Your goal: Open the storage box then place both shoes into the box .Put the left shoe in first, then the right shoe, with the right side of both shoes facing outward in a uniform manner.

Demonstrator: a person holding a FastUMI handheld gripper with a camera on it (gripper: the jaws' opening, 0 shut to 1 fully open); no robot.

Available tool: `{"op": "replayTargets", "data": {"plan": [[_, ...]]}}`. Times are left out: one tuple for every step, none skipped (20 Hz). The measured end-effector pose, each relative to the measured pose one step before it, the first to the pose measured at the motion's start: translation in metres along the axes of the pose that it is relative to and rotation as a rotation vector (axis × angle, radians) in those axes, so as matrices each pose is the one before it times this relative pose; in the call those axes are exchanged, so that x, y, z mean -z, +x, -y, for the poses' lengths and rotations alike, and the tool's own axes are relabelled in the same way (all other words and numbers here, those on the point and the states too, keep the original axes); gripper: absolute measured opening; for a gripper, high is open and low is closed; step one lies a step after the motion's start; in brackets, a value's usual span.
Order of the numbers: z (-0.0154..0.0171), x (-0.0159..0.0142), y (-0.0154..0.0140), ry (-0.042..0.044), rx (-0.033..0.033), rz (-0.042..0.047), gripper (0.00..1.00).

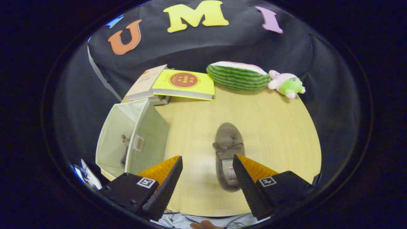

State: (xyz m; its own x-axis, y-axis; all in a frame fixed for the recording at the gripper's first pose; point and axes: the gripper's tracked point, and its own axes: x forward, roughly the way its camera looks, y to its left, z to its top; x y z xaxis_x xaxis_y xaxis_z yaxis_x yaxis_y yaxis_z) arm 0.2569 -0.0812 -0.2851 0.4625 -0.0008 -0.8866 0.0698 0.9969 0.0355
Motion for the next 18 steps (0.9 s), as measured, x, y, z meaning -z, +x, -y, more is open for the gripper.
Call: {"op": "replayTargets", "data": {"plan": [[0.0106, 0.00423, 0.00667, -0.00834, 0.01529, -0.02457, 1.0], [0.00943, 0.00434, 0.0083, -0.00851, 0.01412, -0.02412, 1.0], [0.00462, 0.00223, 0.01097, 0.00072, 0.01323, -0.02513, 1.0], [0.00727, 0.00426, 0.00765, 0.00183, 0.00852, -0.02033, 1.0], [0.00556, 0.00285, 0.00696, 0.00317, 0.00541, -0.01893, 1.0], [0.0052, 0.00398, 0.00845, 0.002, 0.00534, -0.02305, 0.99], [0.00419, 0.00382, 0.00723, 0.00162, 0.00352, -0.02499, 0.99], [0.00487, 0.00386, 0.00645, -0.00032, 0.00369, -0.01944, 0.99], [0.00608, 0.00151, 0.00728, 0.0025, 0.00925, -0.0166, 0.99], [0.00628, 0.00193, 0.00767, 0.00684, 0.01335, -0.0173, 0.98], [0.00385, -0.00011, 0.0067, 0.0101, 0.00276, -0.01255, 0.96], [0.00313, -0.00135, 0.00619, 0.00463, 0.0013, -0.00889, 0.93], [0.00484, -0.00006, 0.00753, 0.00841, 0.01137, -0.01016, 0.77], [0.00047, 0.00212, 0.00608, 0.00822, -0.01472, -0.02756, 0.68], [-0.00305, 0.0026, 0.00561, -0.00401, -0.01918, -0.01907, 0.55], [-0.00303, -0.00219, 0.00311, -0.00848, -0.0175, 0.0046, 0.47], [-0.00663, 0.00057, 0.00038, -0.01466, -0.03725, -0.00522, 0.39], [0.00132, -0.00107, -0.00111, -0.00539, 0.00068, 0.01014, 0.31]]}}
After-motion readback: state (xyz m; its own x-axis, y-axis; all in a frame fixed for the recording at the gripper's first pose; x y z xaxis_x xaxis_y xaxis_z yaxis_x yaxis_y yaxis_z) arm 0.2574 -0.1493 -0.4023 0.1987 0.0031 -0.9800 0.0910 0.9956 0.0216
